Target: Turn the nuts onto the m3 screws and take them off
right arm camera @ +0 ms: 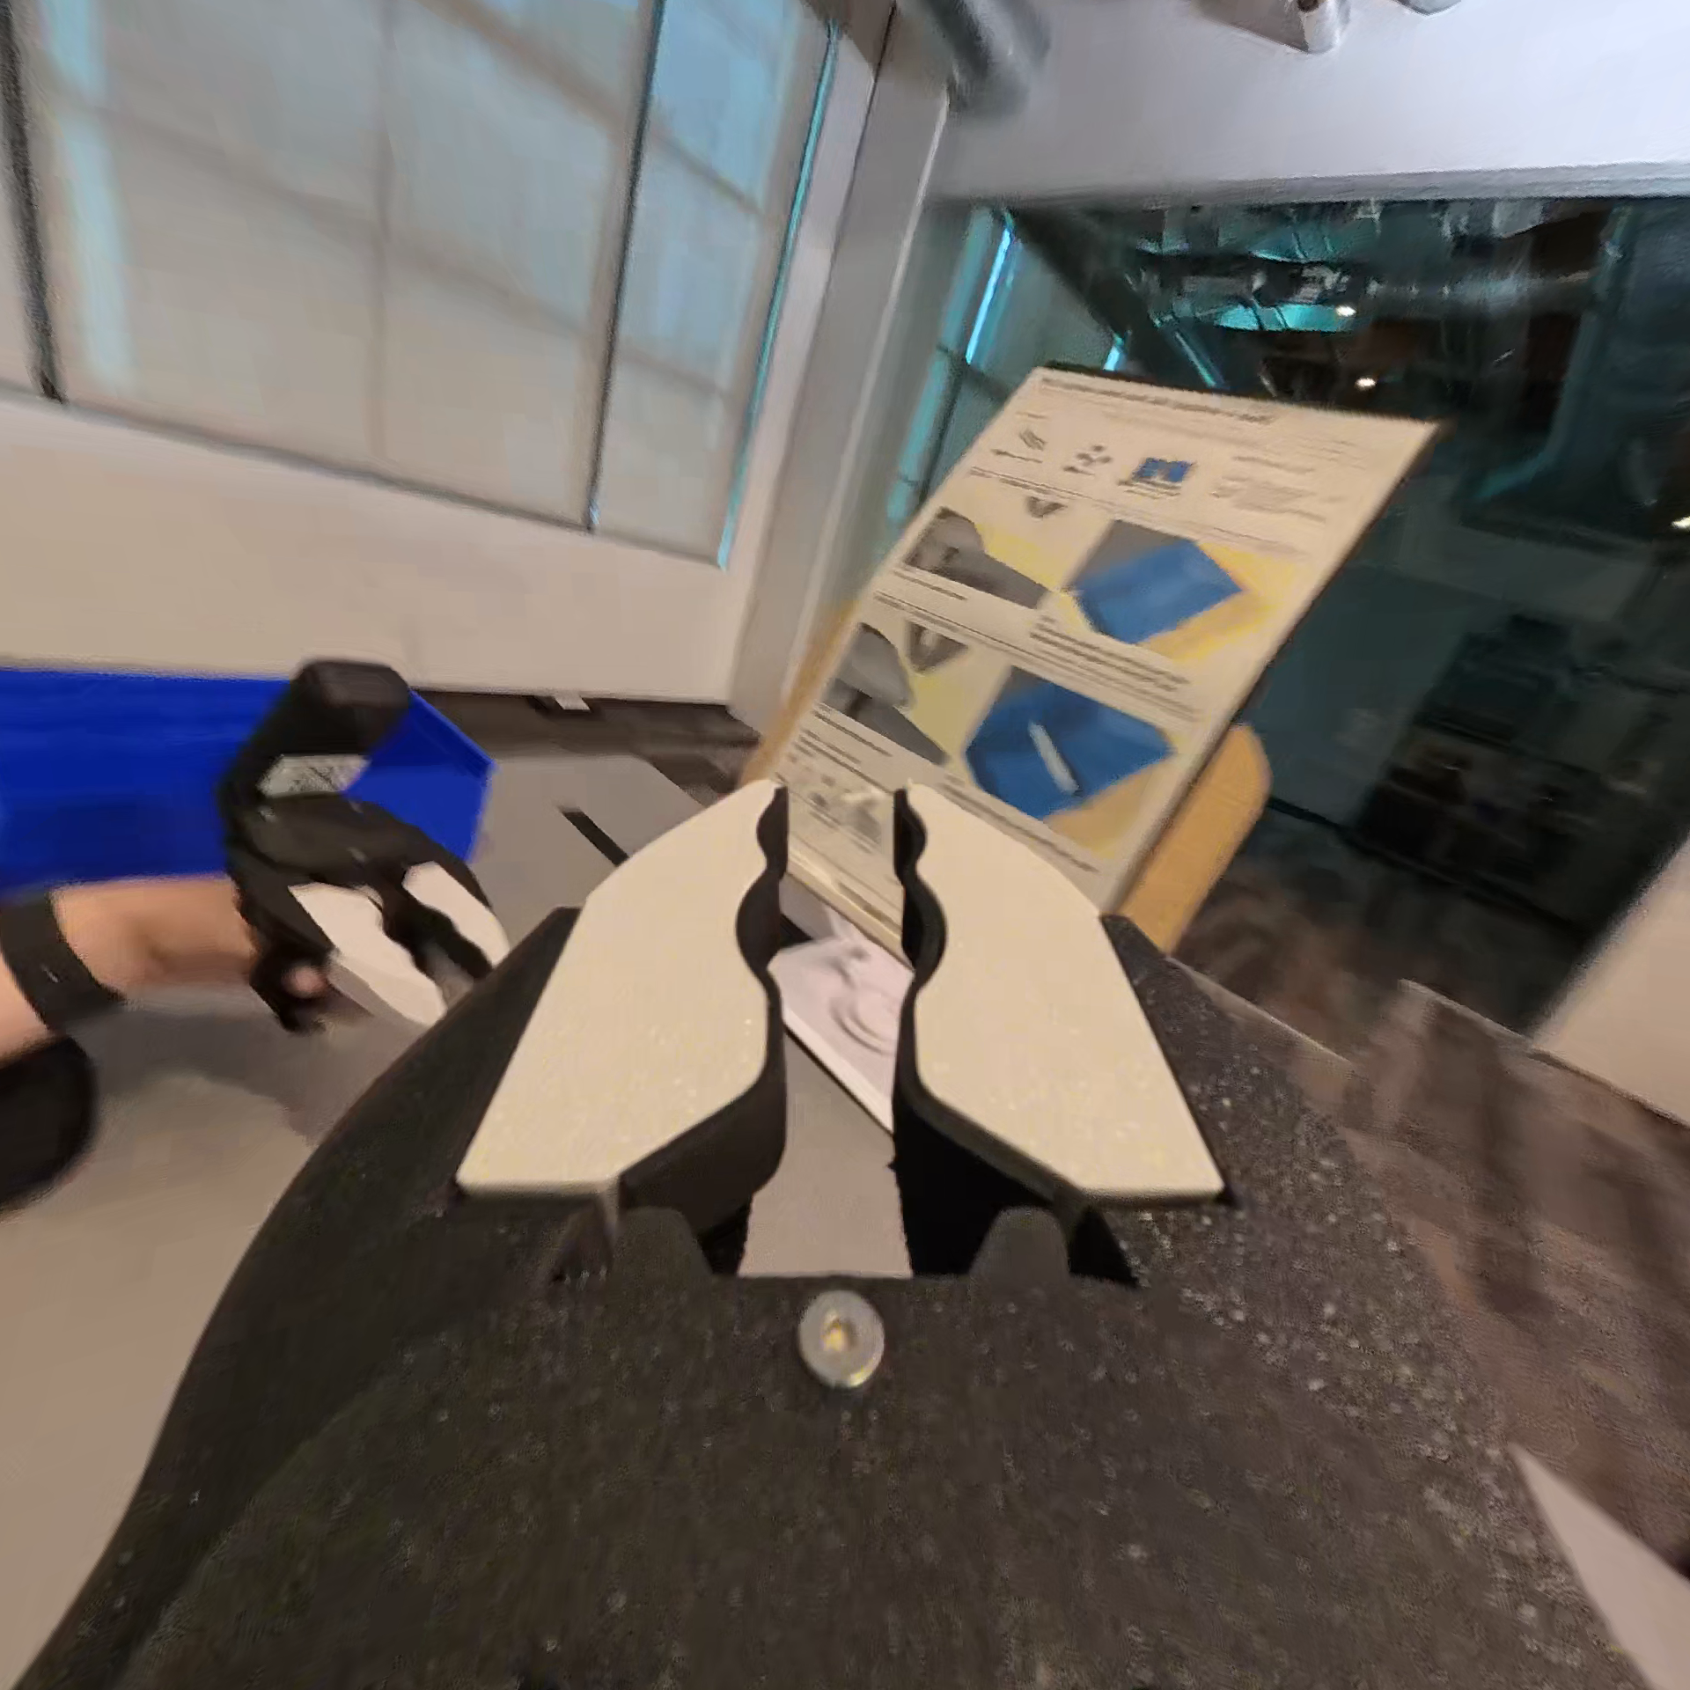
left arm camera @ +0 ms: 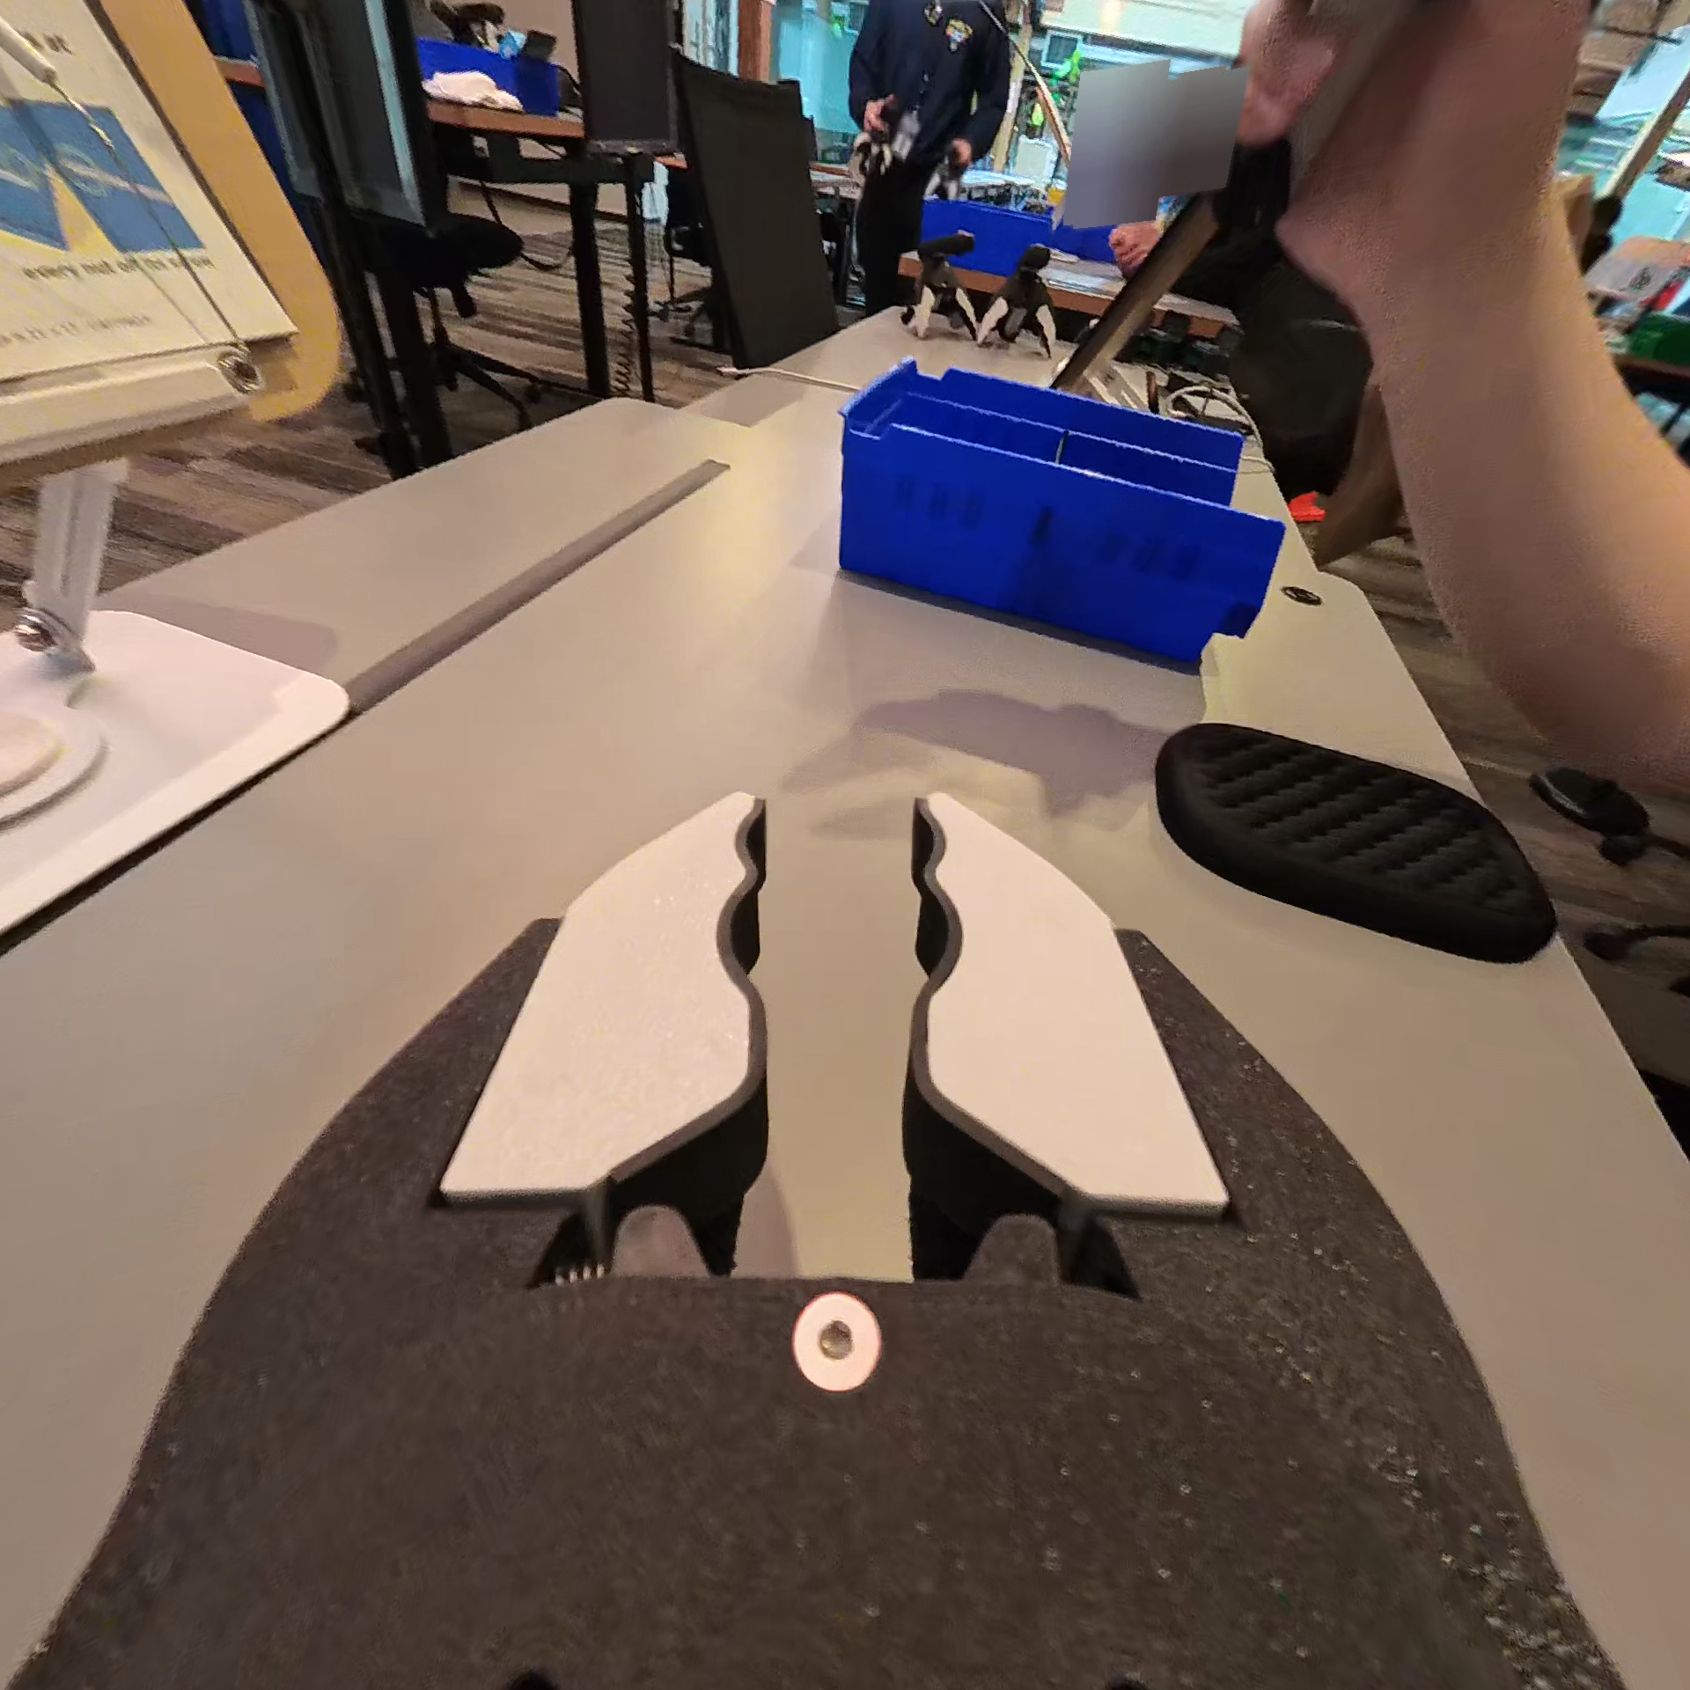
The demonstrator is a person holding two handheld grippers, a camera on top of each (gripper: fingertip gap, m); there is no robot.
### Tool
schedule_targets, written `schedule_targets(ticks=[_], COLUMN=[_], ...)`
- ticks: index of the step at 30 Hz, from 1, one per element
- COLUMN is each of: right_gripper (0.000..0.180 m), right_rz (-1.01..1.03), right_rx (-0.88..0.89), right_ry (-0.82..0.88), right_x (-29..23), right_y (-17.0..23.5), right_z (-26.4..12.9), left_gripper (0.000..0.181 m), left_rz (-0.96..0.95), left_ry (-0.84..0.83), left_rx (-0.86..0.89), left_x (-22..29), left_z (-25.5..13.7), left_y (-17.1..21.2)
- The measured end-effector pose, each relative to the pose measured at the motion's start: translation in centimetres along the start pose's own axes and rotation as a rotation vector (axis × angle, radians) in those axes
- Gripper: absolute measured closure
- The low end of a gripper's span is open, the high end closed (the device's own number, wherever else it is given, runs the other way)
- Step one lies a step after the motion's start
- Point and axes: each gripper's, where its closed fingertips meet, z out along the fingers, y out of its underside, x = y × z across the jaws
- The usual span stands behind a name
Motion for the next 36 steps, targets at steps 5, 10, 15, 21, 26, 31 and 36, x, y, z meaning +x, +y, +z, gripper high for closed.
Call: schedule_targets(ticks=[5,10,15,21,26,31,36], right_gripper=[0.148,0.164,0.18,0.18,0.18,0.18,0.179], right_rz=[0.19,0.147,0.141,0.169,0.193,0.184,0.172], right_rx=[0.057,-0.005,-0.047,-0.041,-0.046,-0.056,-0.094], right_ry=[-0.017,-0.009,-0.053,-0.009,0.001,-0.009,-0.037], right_x=[-4.6,-7.0,-8.1,-6.5,-6.0,-6.2,-6.7], right_y=[5.4,13.1,17.4,18.4,18.8,18.8,19.5], right_z=[6.5,9.4,8.8,7.6,7.4,7.7,8.2], left_gripper=[0.152,0.153,0.156,0.156,0.155,0.153,0.158], left_rz=[0.009,-0.01,-0.032,0.037,-0.099,-0.297,-0.589], left_ry=[-0.089,-0.144,-0.195,-0.375,-0.522,-0.803,-0.966], left_rx=[0.059,0.1,0.107,0.092,0.048,-0.311,-0.612], left_x=[-1.3,-2.5,-3.2,-3.2,-4.3,-10.0,-15.2], left_z=[-1.1,-2.1,-3.0,-6.3,-13.4,-26.0,-35.9], left_y=[-1.1,-1.7,-2.2,-5.3,-7.4,-3.4,5.0])
